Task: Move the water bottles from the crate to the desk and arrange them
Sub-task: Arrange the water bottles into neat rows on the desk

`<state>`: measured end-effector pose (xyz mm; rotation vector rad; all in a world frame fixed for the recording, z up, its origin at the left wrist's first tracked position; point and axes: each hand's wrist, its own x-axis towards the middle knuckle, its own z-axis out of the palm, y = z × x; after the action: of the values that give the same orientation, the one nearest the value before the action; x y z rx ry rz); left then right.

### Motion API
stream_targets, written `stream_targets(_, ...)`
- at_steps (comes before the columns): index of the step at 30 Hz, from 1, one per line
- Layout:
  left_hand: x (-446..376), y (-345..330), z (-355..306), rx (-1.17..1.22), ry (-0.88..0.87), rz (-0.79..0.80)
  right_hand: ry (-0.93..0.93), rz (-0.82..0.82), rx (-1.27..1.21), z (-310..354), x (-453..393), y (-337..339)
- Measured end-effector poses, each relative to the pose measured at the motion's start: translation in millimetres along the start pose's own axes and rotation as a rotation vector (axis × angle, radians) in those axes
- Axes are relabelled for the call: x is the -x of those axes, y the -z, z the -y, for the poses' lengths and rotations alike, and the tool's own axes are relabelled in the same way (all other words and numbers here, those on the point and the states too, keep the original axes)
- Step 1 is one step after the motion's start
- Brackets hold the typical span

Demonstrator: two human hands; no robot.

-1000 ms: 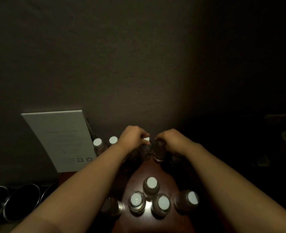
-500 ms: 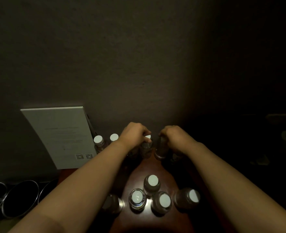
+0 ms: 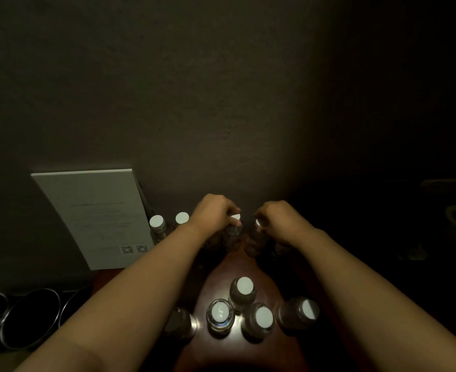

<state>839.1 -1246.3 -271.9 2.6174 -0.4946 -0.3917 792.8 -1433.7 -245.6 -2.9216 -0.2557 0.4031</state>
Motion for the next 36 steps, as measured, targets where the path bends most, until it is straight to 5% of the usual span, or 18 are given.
stream_targets(36,3,-6,5,0.037,-0.014,-0.038,0.013,-0.122,-0.039,1,-7,-16)
